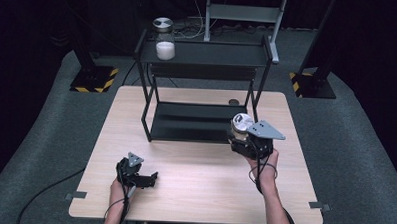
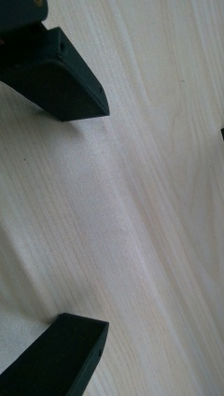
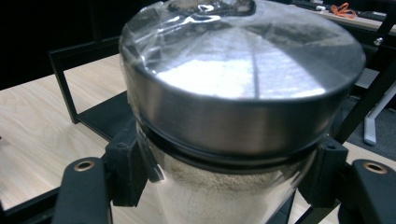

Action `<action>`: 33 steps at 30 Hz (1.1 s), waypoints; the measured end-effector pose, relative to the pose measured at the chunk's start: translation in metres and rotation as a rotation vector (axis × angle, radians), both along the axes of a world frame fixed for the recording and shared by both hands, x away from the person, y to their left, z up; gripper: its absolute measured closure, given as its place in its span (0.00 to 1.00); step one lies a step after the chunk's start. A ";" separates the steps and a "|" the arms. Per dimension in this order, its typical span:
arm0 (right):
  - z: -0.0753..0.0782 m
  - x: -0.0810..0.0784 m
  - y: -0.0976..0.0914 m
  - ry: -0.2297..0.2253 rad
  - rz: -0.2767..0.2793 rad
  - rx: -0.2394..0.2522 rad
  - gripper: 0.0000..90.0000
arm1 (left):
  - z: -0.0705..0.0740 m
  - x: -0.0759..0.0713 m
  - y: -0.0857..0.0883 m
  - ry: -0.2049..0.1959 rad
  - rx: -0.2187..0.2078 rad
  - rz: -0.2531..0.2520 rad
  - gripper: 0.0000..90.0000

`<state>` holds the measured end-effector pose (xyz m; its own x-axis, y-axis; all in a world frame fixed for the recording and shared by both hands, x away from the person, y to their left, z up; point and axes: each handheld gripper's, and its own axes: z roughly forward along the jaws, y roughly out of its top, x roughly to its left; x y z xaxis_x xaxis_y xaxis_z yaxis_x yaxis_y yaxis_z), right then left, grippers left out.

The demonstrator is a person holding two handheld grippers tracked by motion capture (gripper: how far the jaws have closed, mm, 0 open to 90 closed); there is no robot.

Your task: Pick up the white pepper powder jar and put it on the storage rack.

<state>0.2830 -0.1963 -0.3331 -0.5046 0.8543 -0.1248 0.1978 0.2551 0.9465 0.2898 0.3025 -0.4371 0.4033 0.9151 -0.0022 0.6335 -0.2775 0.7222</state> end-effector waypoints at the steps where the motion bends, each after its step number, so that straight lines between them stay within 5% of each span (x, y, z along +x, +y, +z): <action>1: 0.001 0.001 0.000 -0.001 -0.001 -0.001 0.34 | 0.000 0.000 0.000 0.000 0.000 0.000 0.00; 33: 0.026 0.025 -0.006 -0.010 -0.031 -0.013 0.34 | 0.000 0.000 0.000 -0.001 0.001 0.000 0.00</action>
<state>0.3081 -0.2019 -0.3067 -0.4769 0.8676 -0.1405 0.1963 0.2610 0.9452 0.2896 0.3023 -0.4372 0.4030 0.9152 -0.0009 0.6329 -0.2779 0.7227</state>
